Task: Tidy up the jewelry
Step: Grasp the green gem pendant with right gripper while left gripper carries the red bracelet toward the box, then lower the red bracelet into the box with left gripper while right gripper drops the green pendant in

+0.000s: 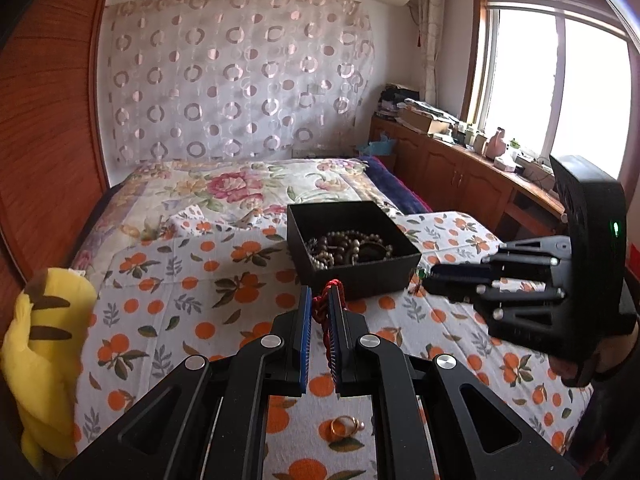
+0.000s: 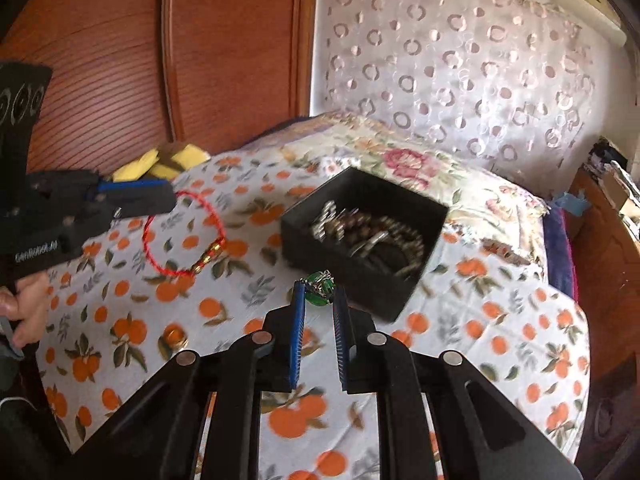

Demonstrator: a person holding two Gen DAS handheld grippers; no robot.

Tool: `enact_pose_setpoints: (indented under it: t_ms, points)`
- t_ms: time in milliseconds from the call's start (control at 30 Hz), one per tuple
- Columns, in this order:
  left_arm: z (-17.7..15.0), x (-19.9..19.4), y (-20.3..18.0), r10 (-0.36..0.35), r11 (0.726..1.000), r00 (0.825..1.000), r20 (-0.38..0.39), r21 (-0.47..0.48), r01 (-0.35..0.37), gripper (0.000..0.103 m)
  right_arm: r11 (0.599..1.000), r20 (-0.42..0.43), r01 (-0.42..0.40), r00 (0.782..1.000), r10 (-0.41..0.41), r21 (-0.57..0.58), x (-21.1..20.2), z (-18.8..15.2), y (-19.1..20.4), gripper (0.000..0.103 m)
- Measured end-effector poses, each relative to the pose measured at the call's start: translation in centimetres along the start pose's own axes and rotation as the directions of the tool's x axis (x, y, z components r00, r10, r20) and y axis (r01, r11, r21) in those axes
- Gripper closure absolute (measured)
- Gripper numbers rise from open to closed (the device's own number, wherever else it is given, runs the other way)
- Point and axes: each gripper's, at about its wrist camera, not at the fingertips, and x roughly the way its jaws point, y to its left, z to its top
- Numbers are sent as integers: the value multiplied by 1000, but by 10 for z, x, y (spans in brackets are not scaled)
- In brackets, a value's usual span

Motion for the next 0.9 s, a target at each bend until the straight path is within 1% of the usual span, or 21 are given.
enact_pose_setpoints:
  t_ms: [200,400,633,800,900]
  points:
    - [8,3,-4,10,1000,1000,10,22,-10,96,998,13,48,999,-48,36,7,15,-27,87]
    - [10,6,-11,18,999,1000,8,45,-18,96,994,4,61,998,-61,96,27,24,-51,87]
    - [16,12,-14,23,998,1000,4,55,-23,96,992,-4,70,998,-70,104,43,25,-57,87]
    - [28,24,-15,27,998,1000,1,62,-27,96,991,-2,69,998,-69,113,46,28,-59,87]
    - [36,36,-13,42,997,999,2,58,-42,96,992,-1,57,998,-57,116,47,29,-60,87]
